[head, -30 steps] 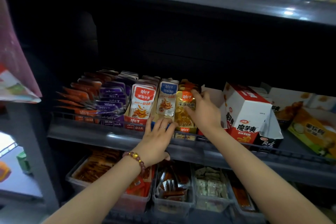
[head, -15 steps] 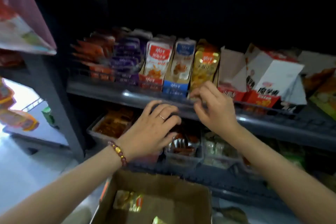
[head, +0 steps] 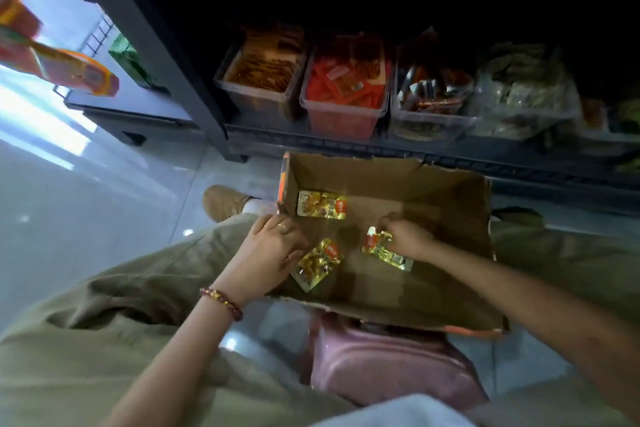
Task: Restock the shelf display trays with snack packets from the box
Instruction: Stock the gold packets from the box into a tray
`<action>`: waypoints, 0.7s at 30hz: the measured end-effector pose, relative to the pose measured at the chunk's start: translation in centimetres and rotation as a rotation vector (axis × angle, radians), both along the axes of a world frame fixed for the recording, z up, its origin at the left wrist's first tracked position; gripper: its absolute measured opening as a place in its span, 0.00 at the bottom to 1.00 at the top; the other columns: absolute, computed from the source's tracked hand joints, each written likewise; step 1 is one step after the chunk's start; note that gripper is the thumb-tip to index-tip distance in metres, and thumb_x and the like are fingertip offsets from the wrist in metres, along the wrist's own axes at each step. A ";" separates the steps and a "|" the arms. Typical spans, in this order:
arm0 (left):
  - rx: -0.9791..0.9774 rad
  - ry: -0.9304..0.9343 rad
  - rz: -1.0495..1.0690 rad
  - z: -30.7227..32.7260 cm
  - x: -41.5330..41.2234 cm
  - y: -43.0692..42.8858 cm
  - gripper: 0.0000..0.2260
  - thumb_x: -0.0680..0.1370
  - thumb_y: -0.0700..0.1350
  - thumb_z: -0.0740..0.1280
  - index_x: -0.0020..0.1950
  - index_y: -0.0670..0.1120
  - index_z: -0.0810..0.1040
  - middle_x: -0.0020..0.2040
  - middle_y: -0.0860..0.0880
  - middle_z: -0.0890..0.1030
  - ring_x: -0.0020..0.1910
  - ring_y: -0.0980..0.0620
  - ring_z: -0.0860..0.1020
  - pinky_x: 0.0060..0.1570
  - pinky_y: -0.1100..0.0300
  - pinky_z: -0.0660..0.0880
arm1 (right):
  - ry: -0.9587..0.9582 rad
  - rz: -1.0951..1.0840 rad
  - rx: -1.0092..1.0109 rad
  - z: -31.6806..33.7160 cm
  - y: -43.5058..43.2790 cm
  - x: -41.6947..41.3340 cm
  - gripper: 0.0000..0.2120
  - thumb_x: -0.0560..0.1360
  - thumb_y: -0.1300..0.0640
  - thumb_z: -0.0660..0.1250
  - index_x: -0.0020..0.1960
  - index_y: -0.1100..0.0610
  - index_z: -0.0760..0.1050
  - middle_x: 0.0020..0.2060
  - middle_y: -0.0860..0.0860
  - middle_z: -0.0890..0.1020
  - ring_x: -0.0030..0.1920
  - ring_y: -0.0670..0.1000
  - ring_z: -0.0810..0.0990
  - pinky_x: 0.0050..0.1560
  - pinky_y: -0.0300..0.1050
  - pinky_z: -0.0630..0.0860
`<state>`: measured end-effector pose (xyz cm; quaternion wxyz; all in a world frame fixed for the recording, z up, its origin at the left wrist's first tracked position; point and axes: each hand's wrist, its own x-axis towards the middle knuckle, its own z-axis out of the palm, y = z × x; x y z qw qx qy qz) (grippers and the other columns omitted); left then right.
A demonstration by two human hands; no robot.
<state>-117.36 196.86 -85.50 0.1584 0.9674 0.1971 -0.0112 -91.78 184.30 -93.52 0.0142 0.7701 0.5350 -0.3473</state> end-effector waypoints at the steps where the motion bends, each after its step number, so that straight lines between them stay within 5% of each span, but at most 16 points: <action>1: -0.028 0.004 0.039 -0.5 -0.4 -0.2 0.12 0.71 0.51 0.58 0.46 0.52 0.81 0.47 0.52 0.80 0.52 0.51 0.74 0.56 0.58 0.62 | 0.014 -0.118 -0.081 -2.1 -0.4 -0.4 0.23 0.76 0.59 0.65 0.70 0.58 0.65 0.66 0.57 0.69 0.63 0.57 0.73 0.56 0.44 0.70; 4: -0.069 -0.030 0.169 -1.1 -1.5 0.2 0.12 0.73 0.50 0.60 0.48 0.51 0.81 0.50 0.51 0.80 0.55 0.47 0.75 0.59 0.58 0.60 | -0.079 -0.387 -0.258 -6.6 -1.4 -0.9 0.33 0.79 0.60 0.61 0.76 0.61 0.46 0.73 0.60 0.55 0.69 0.62 0.67 0.64 0.52 0.70; 8: -0.214 -0.179 0.345 -0.7 -2.2 0.6 0.12 0.74 0.48 0.59 0.50 0.49 0.81 0.52 0.52 0.79 0.58 0.51 0.71 0.61 0.60 0.59 | -0.170 -0.423 -0.384 -8.6 -1.4 -1.3 0.29 0.82 0.61 0.53 0.77 0.58 0.40 0.75 0.58 0.50 0.71 0.60 0.63 0.63 0.55 0.69; 16: -0.318 -0.173 0.359 -1.5 -0.7 0.1 0.13 0.74 0.49 0.59 0.51 0.49 0.80 0.52 0.52 0.79 0.56 0.50 0.75 0.60 0.51 0.68 | -0.261 -0.294 -0.374 -9.8 -1.7 0.0 0.28 0.80 0.58 0.57 0.75 0.60 0.48 0.72 0.60 0.56 0.69 0.60 0.67 0.62 0.53 0.70; 21: -0.350 -0.132 0.356 -1.8 0.4 -0.9 0.09 0.74 0.43 0.63 0.51 0.49 0.80 0.54 0.52 0.79 0.58 0.50 0.74 0.61 0.56 0.63 | -0.038 -0.518 -0.327 -10.0 -3.6 0.4 0.14 0.78 0.57 0.63 0.62 0.60 0.74 0.59 0.58 0.79 0.58 0.57 0.78 0.50 0.44 0.74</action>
